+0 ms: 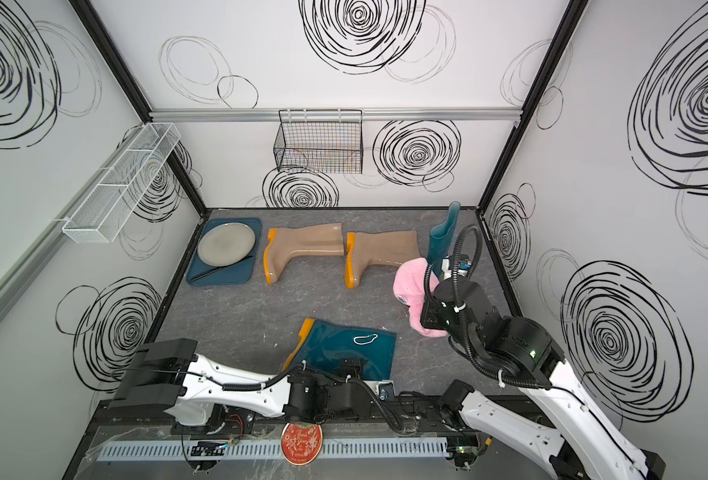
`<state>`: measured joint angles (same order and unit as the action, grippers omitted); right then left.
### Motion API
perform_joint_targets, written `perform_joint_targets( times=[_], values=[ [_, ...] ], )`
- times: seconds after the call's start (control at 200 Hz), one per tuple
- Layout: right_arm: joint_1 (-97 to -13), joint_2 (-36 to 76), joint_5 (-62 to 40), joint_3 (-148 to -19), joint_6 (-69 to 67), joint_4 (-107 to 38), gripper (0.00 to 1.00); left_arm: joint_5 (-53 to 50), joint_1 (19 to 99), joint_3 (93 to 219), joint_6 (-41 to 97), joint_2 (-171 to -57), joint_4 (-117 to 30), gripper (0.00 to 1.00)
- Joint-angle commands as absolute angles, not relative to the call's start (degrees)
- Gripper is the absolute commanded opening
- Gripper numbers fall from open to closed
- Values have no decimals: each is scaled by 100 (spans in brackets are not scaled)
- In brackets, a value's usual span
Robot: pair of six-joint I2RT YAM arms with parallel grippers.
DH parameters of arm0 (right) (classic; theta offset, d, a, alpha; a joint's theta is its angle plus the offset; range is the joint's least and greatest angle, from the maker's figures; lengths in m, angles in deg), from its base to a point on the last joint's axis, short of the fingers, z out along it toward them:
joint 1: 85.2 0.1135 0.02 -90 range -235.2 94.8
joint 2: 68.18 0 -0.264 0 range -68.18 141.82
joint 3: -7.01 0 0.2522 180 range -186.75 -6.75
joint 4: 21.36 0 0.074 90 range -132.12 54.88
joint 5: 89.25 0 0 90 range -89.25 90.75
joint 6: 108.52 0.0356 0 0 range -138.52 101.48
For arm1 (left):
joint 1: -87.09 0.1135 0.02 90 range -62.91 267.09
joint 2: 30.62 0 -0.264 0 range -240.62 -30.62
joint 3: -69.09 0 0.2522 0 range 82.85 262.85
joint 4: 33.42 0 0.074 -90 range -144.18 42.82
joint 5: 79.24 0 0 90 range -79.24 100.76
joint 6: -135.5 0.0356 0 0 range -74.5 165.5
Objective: Wipe the rubber boots with a cloth
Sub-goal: Wipe the dirt off the rubber boot, then adjust the rubber boot at the center of the board.
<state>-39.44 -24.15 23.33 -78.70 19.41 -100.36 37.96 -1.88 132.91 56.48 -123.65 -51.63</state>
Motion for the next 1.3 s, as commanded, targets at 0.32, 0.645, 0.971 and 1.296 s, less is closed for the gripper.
perform_joint_targets(
  times=[0.32, 0.645, 0.971, 1.296],
  values=[
    [-4063, -2634, 2345, -7714, 1699, -9856, 0, 4002, -267, 13842, 6445, -13294, -5118, 77],
    [-4119, -2737, 2388, -7611, 1697, -9869, 0, 3820, 7, 14112, 6513, -13568, -5233, 48],
    [-4159, -2662, 2387, -7657, 1594, -9850, 0, 3524, -19, 14216, 6423, -13960, -5480, 52],
    [-4213, -2678, 2348, -7686, 1626, -9871, 0, 3476, 307, 14338, 6270, -14016, -5520, 19]
  ],
)
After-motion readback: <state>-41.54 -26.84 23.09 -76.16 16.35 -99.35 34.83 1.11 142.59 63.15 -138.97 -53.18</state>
